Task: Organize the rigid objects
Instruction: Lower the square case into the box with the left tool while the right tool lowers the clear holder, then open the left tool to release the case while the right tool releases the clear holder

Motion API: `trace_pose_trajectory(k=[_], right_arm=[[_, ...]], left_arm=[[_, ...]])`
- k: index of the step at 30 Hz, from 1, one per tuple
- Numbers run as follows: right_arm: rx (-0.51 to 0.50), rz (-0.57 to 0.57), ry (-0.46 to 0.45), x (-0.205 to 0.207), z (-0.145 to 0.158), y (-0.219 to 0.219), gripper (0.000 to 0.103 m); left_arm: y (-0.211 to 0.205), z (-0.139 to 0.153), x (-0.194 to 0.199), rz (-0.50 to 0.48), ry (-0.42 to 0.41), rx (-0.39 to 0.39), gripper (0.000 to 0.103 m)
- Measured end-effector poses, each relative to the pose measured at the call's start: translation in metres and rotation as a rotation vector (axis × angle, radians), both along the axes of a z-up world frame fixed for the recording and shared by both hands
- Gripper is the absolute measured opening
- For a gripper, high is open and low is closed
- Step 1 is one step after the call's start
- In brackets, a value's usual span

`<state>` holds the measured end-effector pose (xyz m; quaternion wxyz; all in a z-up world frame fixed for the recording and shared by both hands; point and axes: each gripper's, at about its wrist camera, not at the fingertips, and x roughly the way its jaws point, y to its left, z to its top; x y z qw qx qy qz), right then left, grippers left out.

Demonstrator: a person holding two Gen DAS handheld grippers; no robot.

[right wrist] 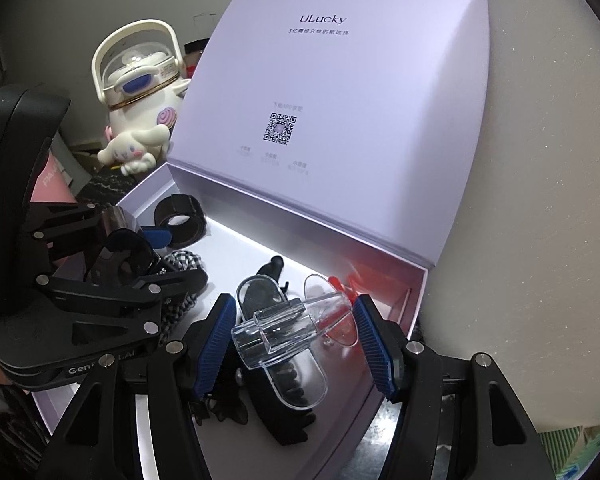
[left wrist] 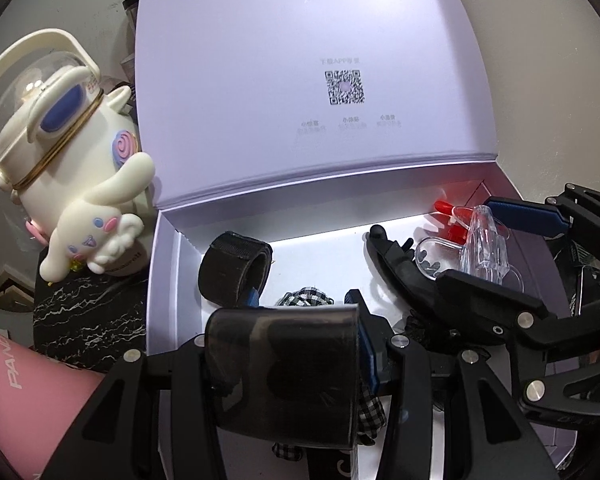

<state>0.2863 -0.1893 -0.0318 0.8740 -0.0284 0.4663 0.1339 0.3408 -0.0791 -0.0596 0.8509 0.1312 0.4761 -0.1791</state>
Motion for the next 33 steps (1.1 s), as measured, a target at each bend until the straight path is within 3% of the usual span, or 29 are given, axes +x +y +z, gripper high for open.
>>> trace_pose_trajectory(k=[15,19,28,31,33], right_arm=[[0.006,-0.023,-0.025,-0.009,0.014,-0.008,0.062],[0.013,-0.027,-0.039,-0.015,0.022,-0.011,0.072],[0.002,-0.062,-0.049,-0.017,0.03,-0.015,0.076],[-0.009,-0.069,-0.042,-0.018,0.031,-0.015,0.076],[-0.011,-0.074,-0.043,-0.019,0.032,-0.015,0.077]], left_arm=[[0.007,0.042,-0.033,0.032,-0.163,-0.017,0.044],[0.015,0.053,-0.04,0.037,-0.21,-0.033,0.044],[0.025,0.068,-0.043,0.056,-0.249,-0.059,0.045],[0.028,0.067,-0.045,0.072,-0.241,-0.045,0.05],[0.031,0.07,-0.046,0.082,-0.245,-0.039,0.069]])
